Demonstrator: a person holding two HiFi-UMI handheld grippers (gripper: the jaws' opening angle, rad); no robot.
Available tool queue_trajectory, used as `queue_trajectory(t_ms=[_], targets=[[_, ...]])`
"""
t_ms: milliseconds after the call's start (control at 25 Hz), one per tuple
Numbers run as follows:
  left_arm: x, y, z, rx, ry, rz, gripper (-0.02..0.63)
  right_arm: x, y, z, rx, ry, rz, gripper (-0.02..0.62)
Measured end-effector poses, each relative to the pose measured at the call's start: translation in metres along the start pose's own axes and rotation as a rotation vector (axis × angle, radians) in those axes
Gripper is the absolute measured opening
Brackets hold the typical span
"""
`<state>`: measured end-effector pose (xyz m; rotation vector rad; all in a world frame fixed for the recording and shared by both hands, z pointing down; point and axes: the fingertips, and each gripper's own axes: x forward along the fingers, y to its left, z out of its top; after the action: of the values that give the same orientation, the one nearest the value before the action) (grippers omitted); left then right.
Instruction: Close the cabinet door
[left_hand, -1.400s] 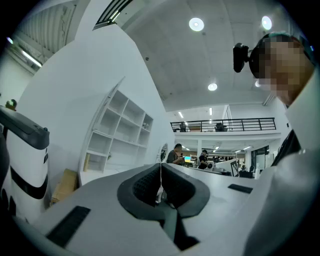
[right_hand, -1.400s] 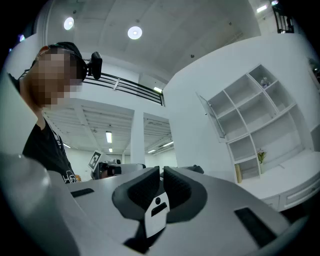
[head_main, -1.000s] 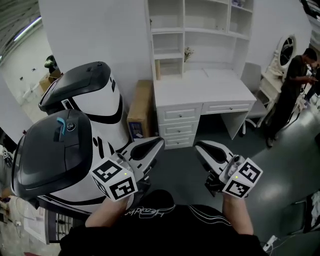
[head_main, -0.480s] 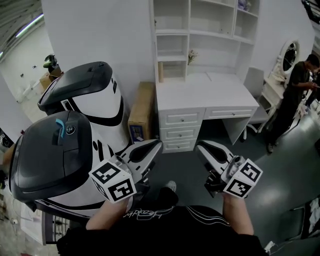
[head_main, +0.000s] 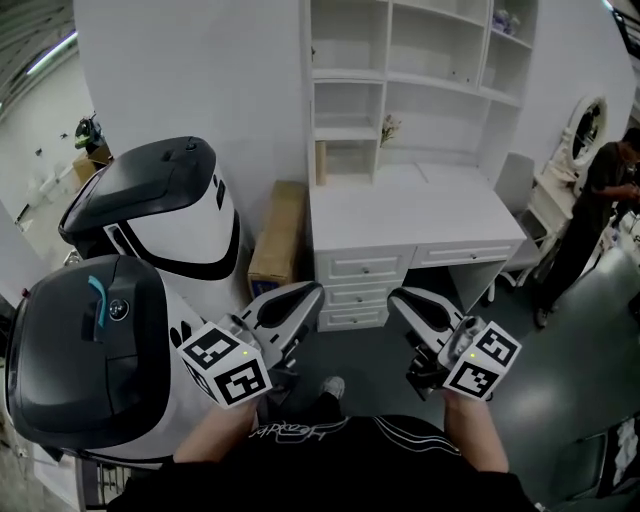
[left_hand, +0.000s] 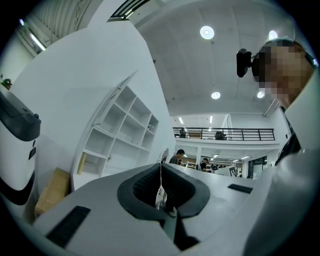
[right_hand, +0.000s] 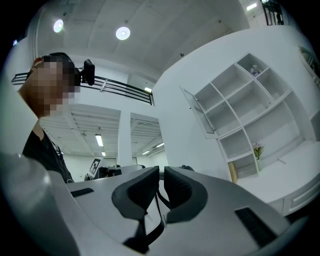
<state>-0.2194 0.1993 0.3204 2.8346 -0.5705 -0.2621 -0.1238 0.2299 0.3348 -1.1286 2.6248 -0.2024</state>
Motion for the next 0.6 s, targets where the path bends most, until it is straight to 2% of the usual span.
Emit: queue_trajectory(t_ms=[240, 440, 600], targets=[[0.072, 0.106, 0.025, -0.011, 0.006, 0.019, 0.025, 0.066, -0.102, 0.015, 0.033, -0.005, -0.014, 0.058], [0.144, 0.194, 0.042, -0.058, 0.023, -0.003, 0.025, 0.125, -0.197, 0.032, 0.065, -0.018, -0.052, 0.058], [0.19, 0.262, 0.058, -0.056, 0.019, -0.004, 0.025, 0.166, -0.268, 0.036, 0.094, -0.019, -0.083, 0.058]])
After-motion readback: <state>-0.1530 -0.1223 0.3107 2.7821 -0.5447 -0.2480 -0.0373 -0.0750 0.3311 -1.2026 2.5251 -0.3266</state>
